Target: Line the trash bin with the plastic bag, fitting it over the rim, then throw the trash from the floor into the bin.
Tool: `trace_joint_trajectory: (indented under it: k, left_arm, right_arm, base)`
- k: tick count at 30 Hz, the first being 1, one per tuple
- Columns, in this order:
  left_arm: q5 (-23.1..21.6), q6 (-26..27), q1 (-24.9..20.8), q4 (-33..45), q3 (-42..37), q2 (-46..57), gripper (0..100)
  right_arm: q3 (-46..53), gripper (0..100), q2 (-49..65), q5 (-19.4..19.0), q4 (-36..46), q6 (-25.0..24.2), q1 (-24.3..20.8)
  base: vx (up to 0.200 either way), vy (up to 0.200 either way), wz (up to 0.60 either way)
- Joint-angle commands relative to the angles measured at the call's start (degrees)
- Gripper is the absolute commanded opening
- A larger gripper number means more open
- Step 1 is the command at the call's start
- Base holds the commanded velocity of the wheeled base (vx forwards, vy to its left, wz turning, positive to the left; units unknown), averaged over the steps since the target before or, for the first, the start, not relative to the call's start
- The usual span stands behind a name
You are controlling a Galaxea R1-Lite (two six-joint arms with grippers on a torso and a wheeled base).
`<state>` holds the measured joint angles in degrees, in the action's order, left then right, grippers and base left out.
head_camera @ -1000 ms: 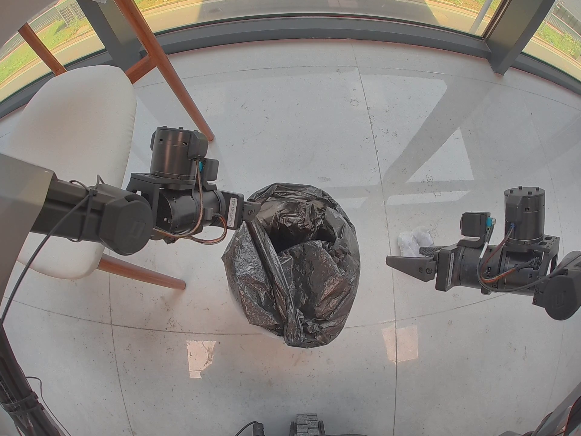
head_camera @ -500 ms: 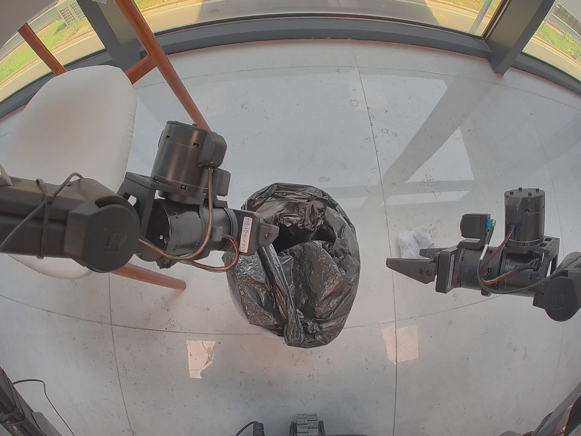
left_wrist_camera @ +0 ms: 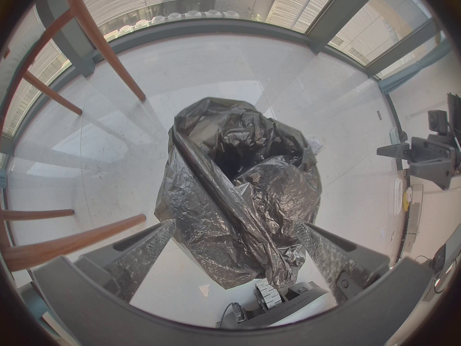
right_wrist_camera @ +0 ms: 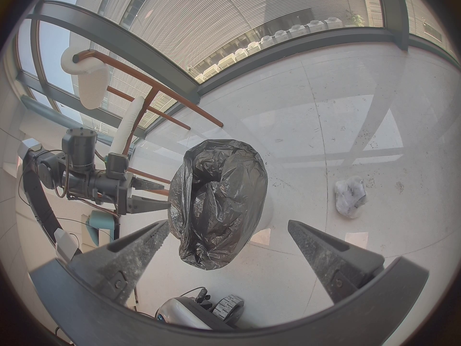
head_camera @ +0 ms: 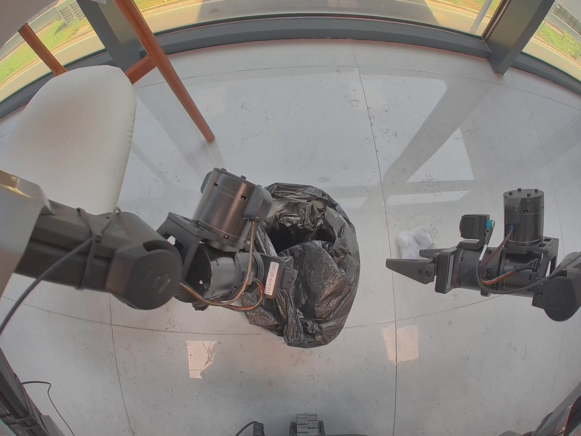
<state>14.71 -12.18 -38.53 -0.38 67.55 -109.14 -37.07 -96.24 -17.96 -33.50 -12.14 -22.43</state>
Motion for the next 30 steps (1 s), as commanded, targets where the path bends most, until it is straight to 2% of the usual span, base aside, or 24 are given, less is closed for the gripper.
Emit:
trace_joint_trajectory:
  k: [1, 11, 17, 30]
  left_arm:
    - [0.14, -1.62, -0.49, 0.03, 1.09, -4.76, 100]
    - [0.14, -2.06, -0.23, -0.06, 5.66, -8.46, 100]
    - [0.32, -5.84, -0.05, 0.11, 9.18, -11.80, 100]
    - [0.32, -6.98, 1.71, -0.06, 13.05, -15.22, 100]
  right_arm:
    - [-0.19, 100, -0.35, -0.06, -0.07, 0.01, -0.07]
    - [-0.11, 100, -0.79, -0.15, -0.07, 0.01, 0.02]
    - [-0.28, 100, -1.05, -0.06, -0.16, -0.07, 0.02]
    - [-0.19, 100, -1.05, -0.15, -0.16, 0.01, 0.99]
  base:
    - [0.000, 0.000, 0.00]
    - [0.000, 0.000, 0.00]
    - [0.000, 0.000, 0.00]
    - [0.000, 0.000, 0.00]
